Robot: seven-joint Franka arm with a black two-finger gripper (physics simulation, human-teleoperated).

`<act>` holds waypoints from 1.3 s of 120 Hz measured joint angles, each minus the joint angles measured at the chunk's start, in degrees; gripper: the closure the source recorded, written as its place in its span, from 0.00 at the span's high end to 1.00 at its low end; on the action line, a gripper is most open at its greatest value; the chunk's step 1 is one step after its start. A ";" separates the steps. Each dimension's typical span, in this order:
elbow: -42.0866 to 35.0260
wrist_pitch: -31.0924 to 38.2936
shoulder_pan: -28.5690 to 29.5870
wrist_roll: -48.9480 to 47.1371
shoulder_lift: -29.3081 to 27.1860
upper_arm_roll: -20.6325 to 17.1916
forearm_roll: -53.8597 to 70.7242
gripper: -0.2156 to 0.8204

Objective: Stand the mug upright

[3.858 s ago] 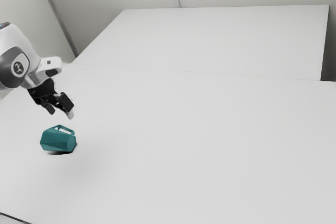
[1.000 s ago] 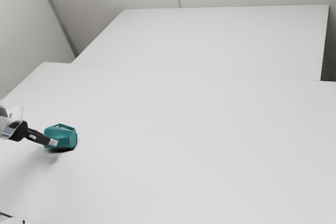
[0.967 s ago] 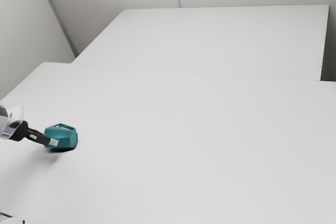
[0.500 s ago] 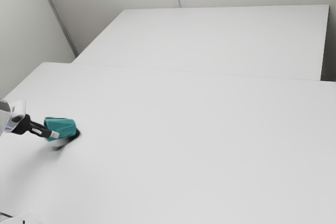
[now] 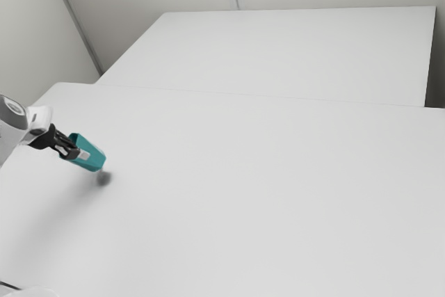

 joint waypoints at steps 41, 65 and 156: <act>0.81 -12.34 -6.36 -22.06 -6.87 -2.81 18.95 0.04; 0.75 -17.25 -8.01 -33.83 -6.72 -4.06 21.81 0.04; 5.07 -16.77 -16.58 -57.42 2.47 -4.97 25.99 0.03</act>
